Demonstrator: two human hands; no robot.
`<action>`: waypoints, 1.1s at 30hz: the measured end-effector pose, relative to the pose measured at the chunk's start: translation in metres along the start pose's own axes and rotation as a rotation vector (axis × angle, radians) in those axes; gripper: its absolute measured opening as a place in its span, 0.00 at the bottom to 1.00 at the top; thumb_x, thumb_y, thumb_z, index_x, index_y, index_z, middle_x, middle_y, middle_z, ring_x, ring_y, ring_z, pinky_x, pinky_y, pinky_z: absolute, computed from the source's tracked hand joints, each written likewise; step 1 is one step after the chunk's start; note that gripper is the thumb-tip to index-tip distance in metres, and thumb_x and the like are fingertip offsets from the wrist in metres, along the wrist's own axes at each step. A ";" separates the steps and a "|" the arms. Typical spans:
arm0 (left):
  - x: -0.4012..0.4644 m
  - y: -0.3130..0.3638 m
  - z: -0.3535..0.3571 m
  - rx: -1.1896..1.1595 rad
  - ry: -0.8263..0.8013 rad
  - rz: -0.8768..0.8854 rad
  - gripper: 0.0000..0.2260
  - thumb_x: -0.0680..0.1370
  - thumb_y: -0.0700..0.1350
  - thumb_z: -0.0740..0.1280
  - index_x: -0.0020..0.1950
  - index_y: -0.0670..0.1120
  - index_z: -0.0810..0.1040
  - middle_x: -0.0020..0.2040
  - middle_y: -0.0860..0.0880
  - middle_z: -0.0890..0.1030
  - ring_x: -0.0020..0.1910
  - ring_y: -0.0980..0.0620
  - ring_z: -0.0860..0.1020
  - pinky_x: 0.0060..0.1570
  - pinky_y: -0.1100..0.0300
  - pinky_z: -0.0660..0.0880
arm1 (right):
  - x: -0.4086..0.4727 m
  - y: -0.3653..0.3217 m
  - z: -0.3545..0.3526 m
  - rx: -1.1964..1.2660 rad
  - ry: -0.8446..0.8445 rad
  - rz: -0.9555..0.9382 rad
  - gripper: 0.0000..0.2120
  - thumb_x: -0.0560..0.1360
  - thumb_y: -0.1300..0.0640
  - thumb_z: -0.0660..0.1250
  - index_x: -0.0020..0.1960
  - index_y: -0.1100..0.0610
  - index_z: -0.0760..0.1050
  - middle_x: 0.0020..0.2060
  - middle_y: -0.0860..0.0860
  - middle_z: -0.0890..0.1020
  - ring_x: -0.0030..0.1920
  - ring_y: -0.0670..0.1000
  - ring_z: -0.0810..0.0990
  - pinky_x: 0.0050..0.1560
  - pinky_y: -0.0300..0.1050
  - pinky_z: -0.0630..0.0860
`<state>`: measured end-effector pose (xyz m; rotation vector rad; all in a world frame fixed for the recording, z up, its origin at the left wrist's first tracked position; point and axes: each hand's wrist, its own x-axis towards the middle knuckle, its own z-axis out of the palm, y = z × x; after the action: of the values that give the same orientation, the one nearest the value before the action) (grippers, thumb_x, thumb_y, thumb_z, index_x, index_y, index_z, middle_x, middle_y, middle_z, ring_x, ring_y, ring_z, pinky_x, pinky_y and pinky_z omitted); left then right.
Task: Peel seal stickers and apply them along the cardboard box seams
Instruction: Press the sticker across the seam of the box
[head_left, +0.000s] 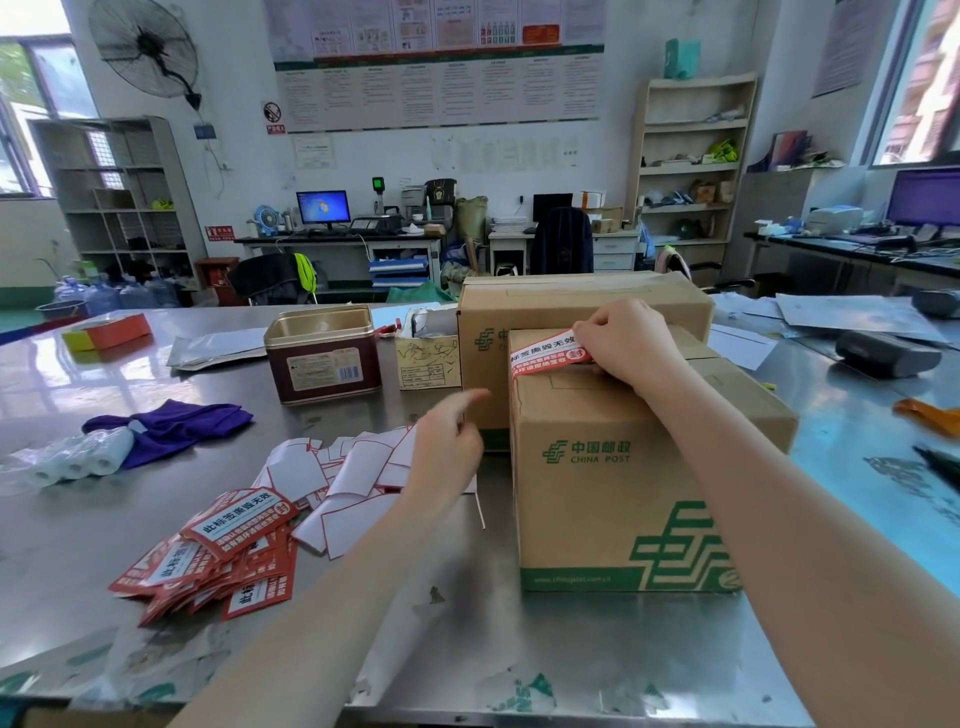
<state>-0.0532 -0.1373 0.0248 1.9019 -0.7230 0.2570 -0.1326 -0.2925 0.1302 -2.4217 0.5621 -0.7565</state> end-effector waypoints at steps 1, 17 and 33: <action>0.002 0.006 -0.004 -0.015 0.059 0.045 0.20 0.76 0.31 0.56 0.65 0.43 0.74 0.65 0.48 0.76 0.66 0.53 0.71 0.66 0.64 0.65 | 0.000 0.000 0.000 0.018 0.011 0.007 0.19 0.78 0.57 0.59 0.46 0.73 0.78 0.31 0.58 0.75 0.33 0.54 0.69 0.29 0.42 0.65; 0.021 0.051 -0.028 -0.011 -0.426 0.178 0.19 0.82 0.52 0.53 0.68 0.48 0.73 0.69 0.52 0.71 0.68 0.60 0.66 0.55 0.81 0.60 | 0.006 0.010 -0.004 0.307 0.248 0.252 0.23 0.76 0.45 0.56 0.53 0.65 0.76 0.42 0.60 0.82 0.41 0.57 0.82 0.50 0.54 0.79; 0.027 0.082 -0.026 0.196 -0.674 0.231 0.24 0.79 0.62 0.47 0.70 0.56 0.69 0.70 0.59 0.69 0.68 0.61 0.65 0.64 0.68 0.58 | 0.006 0.012 -0.003 0.261 0.256 0.149 0.15 0.76 0.61 0.55 0.46 0.70 0.77 0.41 0.63 0.83 0.36 0.56 0.78 0.40 0.49 0.76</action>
<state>-0.0762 -0.1473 0.1118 2.1011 -1.4124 -0.1958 -0.1321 -0.3060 0.1278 -2.0347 0.6880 -1.0152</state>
